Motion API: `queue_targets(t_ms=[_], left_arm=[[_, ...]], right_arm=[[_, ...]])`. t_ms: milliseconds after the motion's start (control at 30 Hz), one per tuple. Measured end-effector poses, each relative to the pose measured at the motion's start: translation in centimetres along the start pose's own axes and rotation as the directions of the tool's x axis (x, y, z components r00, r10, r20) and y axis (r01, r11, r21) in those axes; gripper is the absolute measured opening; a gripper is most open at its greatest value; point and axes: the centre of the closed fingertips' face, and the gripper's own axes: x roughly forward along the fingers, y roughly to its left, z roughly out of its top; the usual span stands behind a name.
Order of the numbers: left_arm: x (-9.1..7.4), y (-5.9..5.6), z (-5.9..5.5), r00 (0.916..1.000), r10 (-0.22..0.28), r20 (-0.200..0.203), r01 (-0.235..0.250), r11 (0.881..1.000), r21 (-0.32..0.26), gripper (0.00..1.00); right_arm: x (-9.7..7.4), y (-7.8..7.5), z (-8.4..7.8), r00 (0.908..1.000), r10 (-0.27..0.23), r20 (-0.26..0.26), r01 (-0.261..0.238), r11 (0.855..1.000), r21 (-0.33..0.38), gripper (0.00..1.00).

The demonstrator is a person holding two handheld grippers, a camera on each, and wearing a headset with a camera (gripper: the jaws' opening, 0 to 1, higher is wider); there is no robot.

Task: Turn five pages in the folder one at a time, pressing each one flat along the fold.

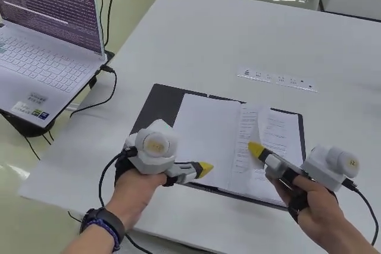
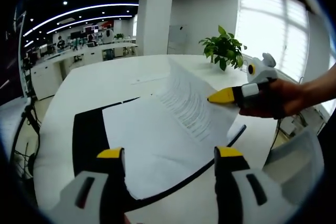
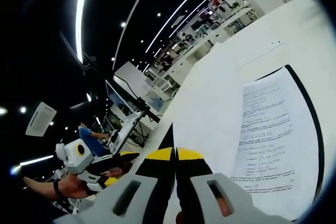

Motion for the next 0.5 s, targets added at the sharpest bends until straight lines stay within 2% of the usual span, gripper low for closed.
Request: queue_targets(t_ms=[233,500], left_arm=[[-1.1,1.4,-0.9,0.9993,0.037,0.003,-0.037,0.999,-0.037,0.70],[-2.7,2.6,-1.3,0.9965,0.080,0.025,-0.078,0.994,-0.076,0.71]], right_arm=[[1.3,1.1,-1.2,0.9993,0.023,-0.029,-0.023,1.000,0.005,0.00],[2.8,2.5,-2.4,0.9975,0.042,-0.056,-0.042,0.999,0.010,0.00]])
